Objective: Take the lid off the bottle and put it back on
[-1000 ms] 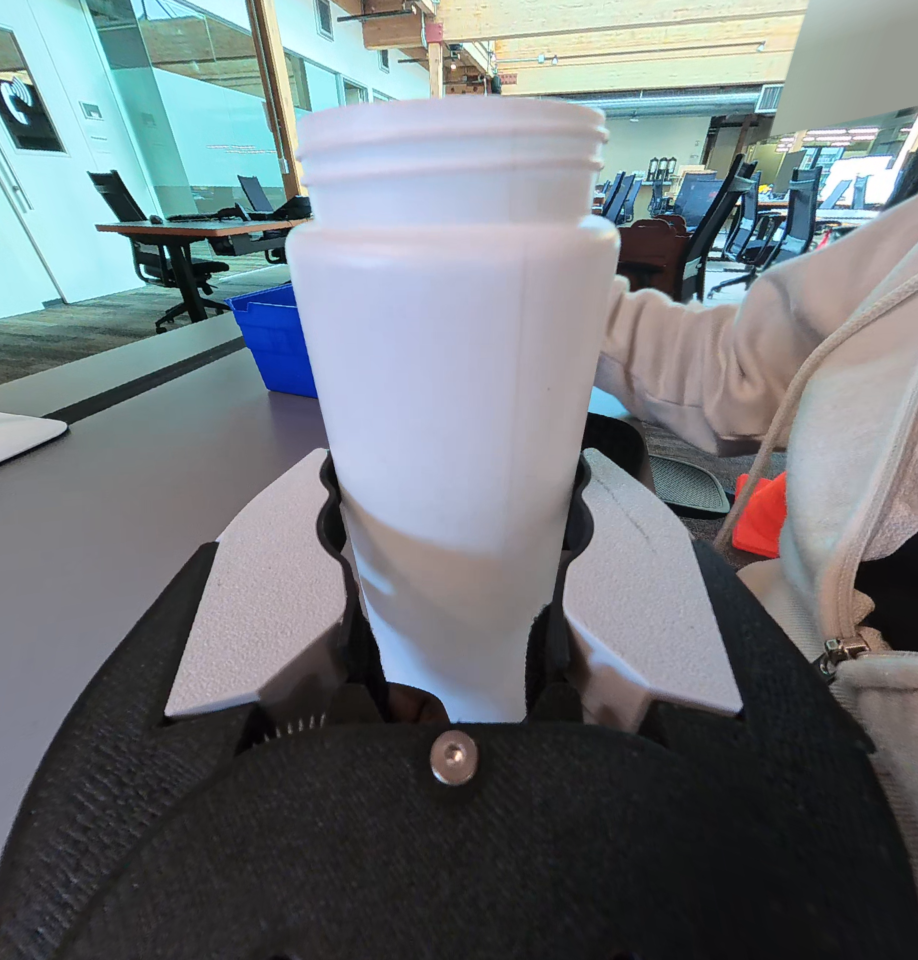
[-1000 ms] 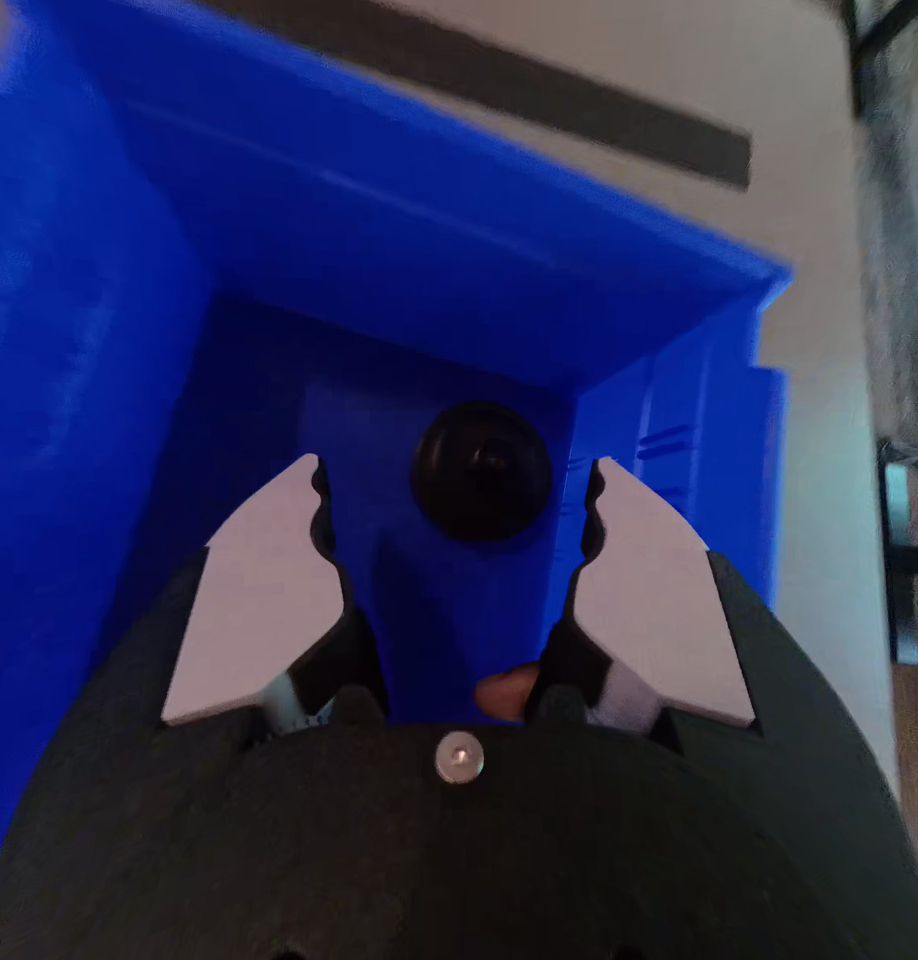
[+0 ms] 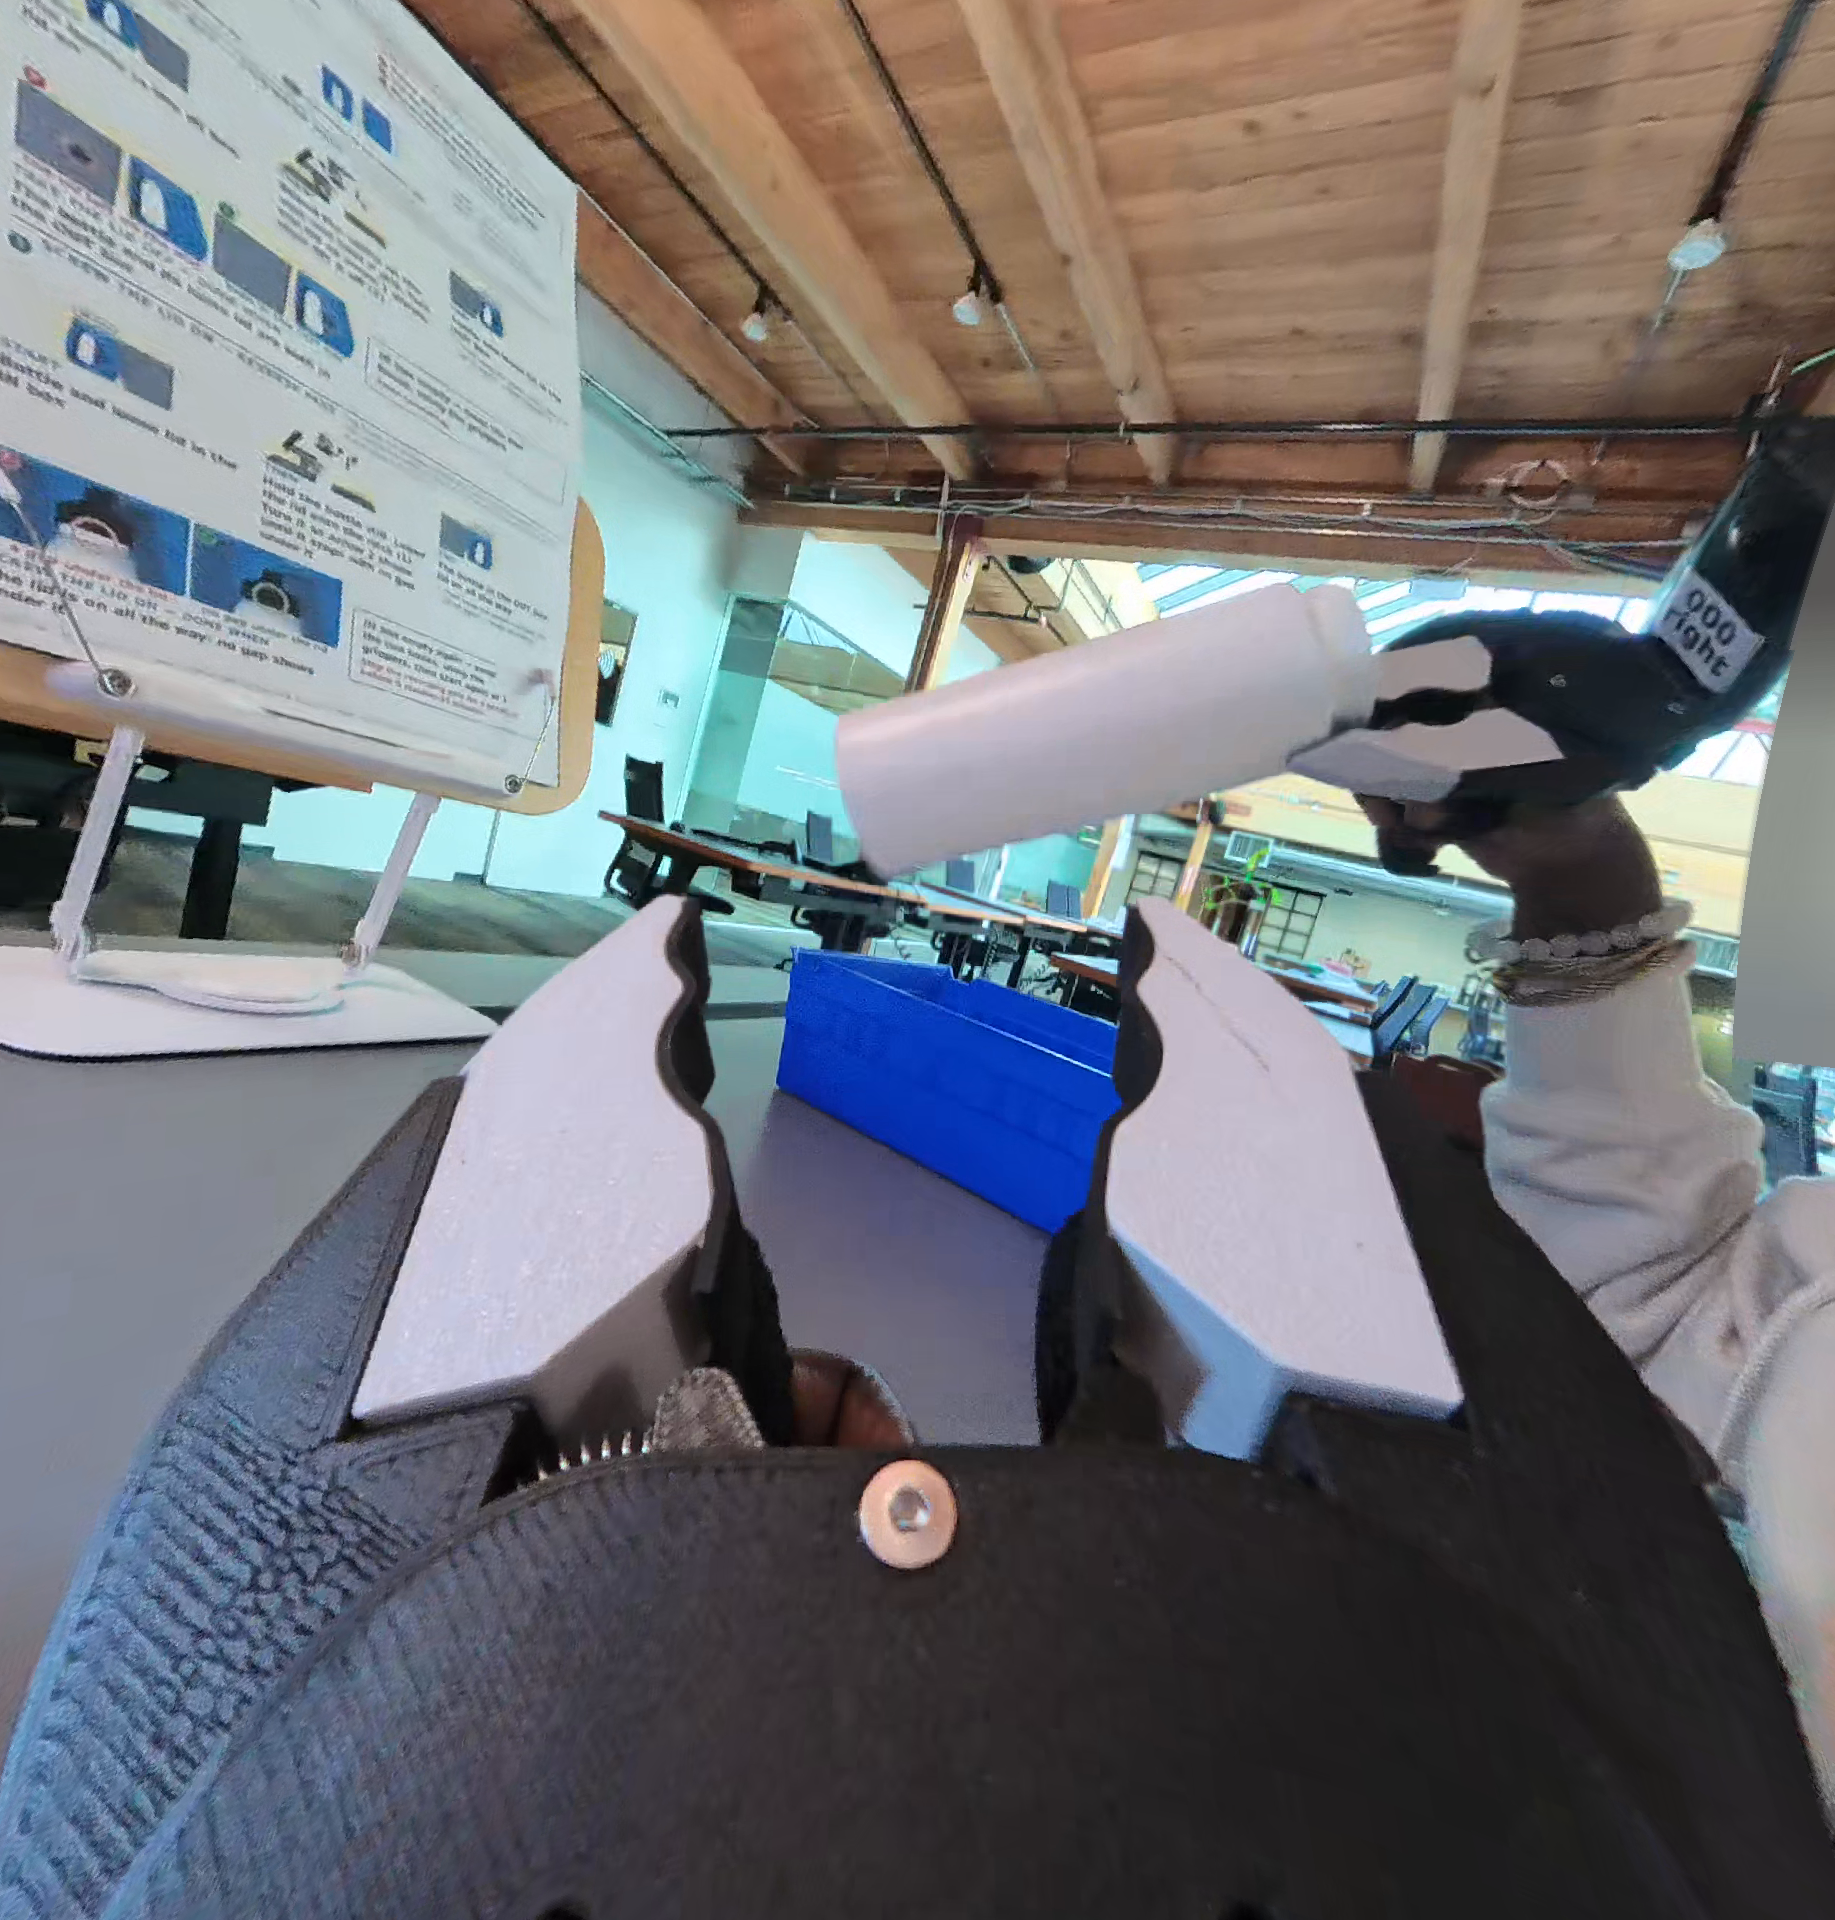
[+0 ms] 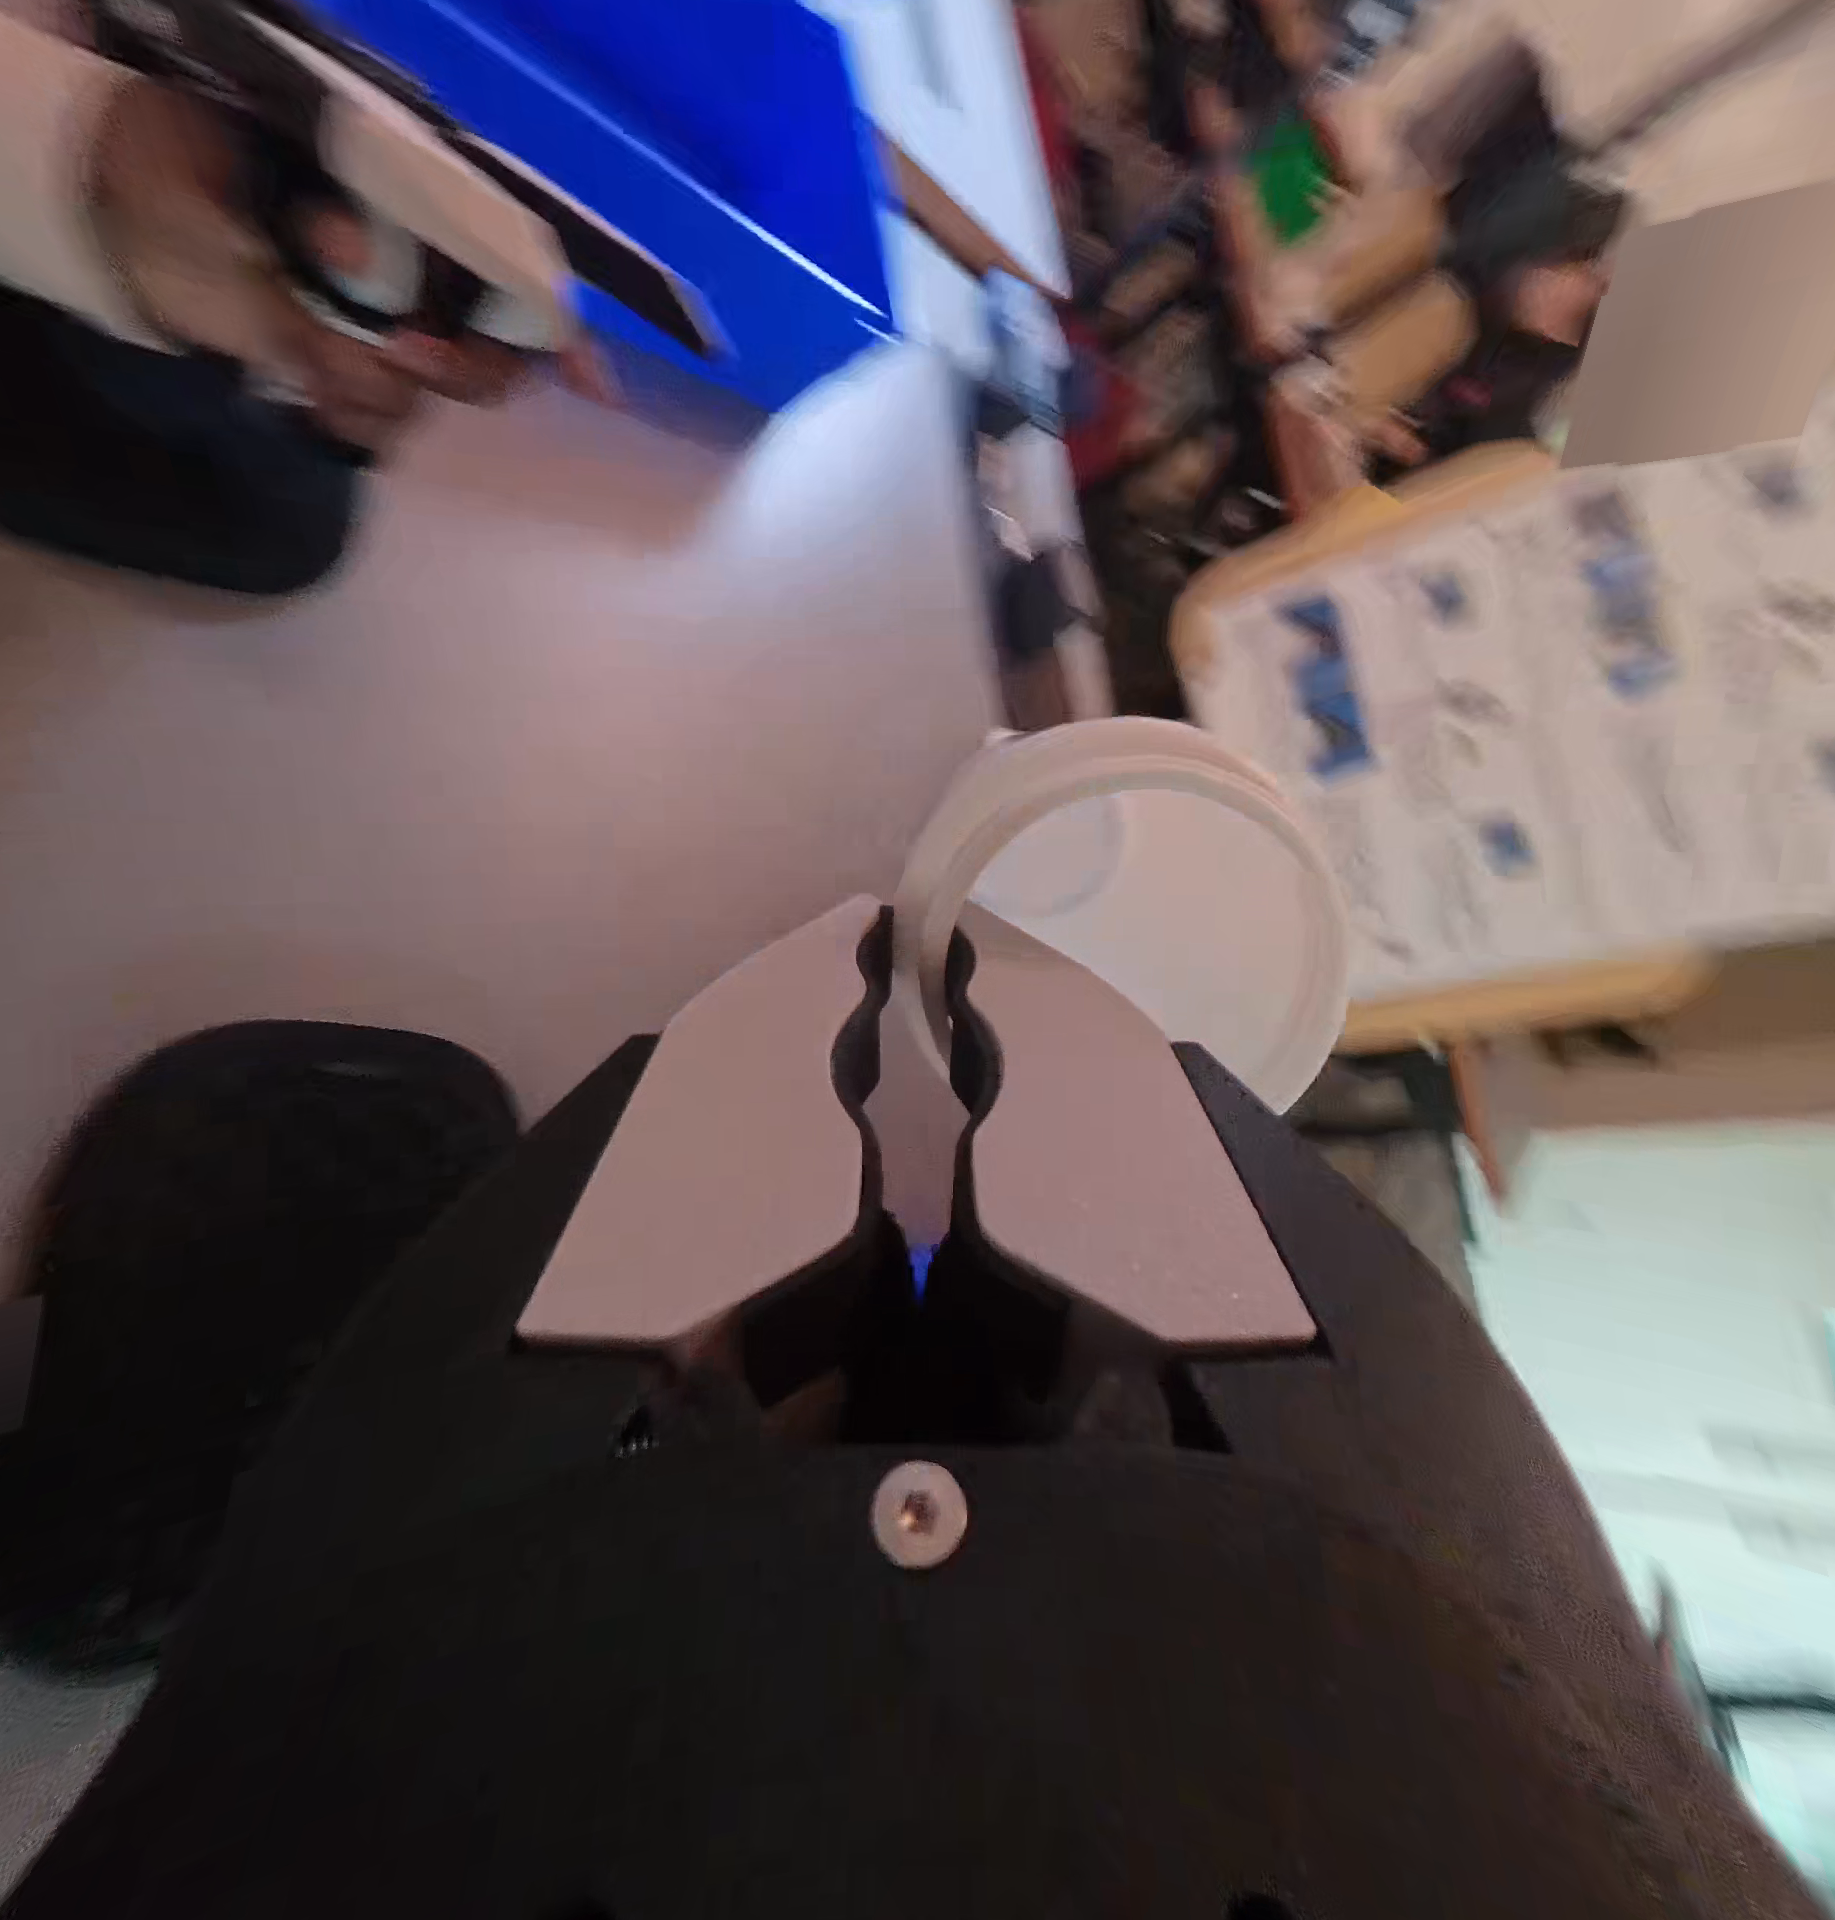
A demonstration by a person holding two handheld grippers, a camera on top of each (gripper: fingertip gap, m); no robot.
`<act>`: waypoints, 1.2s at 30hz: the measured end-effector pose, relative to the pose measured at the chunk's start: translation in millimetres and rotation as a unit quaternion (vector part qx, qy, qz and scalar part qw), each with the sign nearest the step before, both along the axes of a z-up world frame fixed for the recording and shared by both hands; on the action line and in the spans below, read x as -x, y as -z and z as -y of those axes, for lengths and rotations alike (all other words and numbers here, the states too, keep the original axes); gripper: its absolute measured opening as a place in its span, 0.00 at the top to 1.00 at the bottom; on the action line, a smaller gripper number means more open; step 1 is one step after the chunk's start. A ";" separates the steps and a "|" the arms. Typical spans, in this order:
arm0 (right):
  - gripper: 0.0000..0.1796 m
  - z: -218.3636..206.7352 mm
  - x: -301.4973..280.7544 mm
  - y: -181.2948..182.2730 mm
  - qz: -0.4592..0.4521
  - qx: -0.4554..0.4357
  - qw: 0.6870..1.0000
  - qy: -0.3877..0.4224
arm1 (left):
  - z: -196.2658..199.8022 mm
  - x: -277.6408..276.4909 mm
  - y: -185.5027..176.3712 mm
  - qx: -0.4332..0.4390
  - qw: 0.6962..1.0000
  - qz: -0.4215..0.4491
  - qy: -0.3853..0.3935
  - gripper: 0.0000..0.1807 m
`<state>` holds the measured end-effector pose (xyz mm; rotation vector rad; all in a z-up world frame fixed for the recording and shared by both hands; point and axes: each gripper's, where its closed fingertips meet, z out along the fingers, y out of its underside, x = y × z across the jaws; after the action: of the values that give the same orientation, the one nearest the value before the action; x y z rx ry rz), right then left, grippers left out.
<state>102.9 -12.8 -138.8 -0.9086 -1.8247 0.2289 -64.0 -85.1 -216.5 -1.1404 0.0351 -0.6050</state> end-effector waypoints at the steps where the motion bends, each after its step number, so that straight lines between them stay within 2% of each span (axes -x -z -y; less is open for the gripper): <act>1: 0.96 -18.0 -13.6 -5.9 -0.027 -0.012 0.998 0.049 | -1.4 -1.8 1.4 0.004 1.000 -0.005 0.002 0.58; 4: 0.96 -61.1 -50.3 0.3 -0.063 -0.014 0.986 0.153 | -6.3 -9.7 8.1 0.017 0.999 -0.045 -0.007 0.59; 7: 0.97 -95.5 -71.9 30.4 -0.080 0.025 0.975 0.205 | -10.9 -17.9 16.7 0.031 0.994 -0.098 -0.022 0.59; 15: 0.97 -142.1 -79.1 120.3 -0.125 0.155 0.958 0.206 | -17.2 -36.6 33.9 0.047 0.978 -0.202 -0.029 0.60; 21: 0.96 -153.3 -77.6 160.3 -0.118 0.211 0.943 0.230 | -17.0 -34.3 33.2 0.046 0.979 -0.198 -0.033 0.60; 27: 0.89 -140.9 -92.0 191.7 -0.033 0.307 0.903 0.300 | -16.4 -33.0 31.6 0.043 0.980 -0.191 -0.033 0.60; 32: 0.88 -138.3 -104.6 212.2 0.036 0.309 0.885 0.347 | -16.0 -33.0 31.6 0.043 0.979 -0.194 -0.036 0.60; 36: 0.84 -135.5 -114.5 201.4 0.035 0.295 0.881 0.367 | -15.5 -32.1 31.2 0.043 0.978 -0.200 -0.042 0.60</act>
<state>217.3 122.8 -340.2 -1.9902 -1.3486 0.2708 -31.9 -69.6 -247.7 -1.3267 0.3057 -0.2967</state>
